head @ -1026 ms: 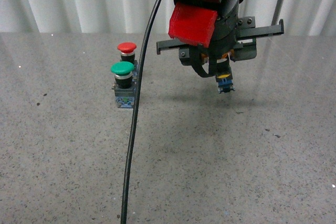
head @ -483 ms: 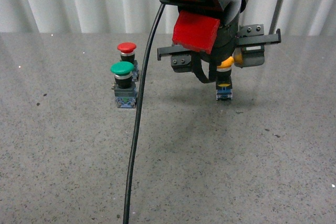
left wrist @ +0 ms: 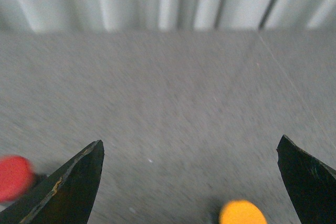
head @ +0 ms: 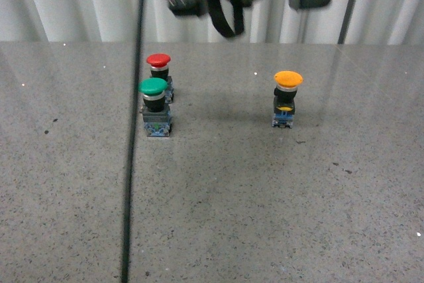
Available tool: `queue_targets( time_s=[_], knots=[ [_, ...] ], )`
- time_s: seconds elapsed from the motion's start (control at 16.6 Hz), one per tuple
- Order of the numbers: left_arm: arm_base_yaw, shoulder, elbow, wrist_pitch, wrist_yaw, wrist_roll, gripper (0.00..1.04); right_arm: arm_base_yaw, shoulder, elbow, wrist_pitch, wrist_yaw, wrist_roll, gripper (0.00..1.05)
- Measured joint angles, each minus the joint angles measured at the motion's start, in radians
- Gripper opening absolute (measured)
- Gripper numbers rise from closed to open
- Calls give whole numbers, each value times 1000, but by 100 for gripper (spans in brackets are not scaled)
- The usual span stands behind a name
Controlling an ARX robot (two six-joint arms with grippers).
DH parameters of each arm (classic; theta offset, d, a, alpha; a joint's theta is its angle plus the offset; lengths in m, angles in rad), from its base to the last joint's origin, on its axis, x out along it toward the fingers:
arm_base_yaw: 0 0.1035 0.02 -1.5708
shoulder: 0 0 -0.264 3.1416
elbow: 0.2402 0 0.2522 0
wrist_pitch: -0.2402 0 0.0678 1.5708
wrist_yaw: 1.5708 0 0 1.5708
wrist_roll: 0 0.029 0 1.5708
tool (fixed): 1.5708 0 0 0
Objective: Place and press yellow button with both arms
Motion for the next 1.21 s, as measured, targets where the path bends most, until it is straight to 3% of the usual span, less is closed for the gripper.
queue_targets(
  time_s=[0.18,0.36,0.48,0.54,0.72,0.91,1.21],
  knots=[
    [86,-299,-227,188,-45,240,98,0,0,0,0,0,0,98],
    [66,-592,-466,258,-21,454,98,0,0,0,0,0,0,98],
    [61,-871,-675,128,-102,368,77,0,0,0,0,0,0,98],
    [118,-995,-801,150,-93,304,66,0,0,0,0,1,0,98],
    [217,-1162,-996,206,-18,235,41,0,0,0,0,0,0,98],
    [323,-1270,-1192,235,107,217,3,0,0,0,0,0,0,98],
    [423,-1405,-1324,247,211,212,2,0,0,0,0,0,0,98]
  ],
)
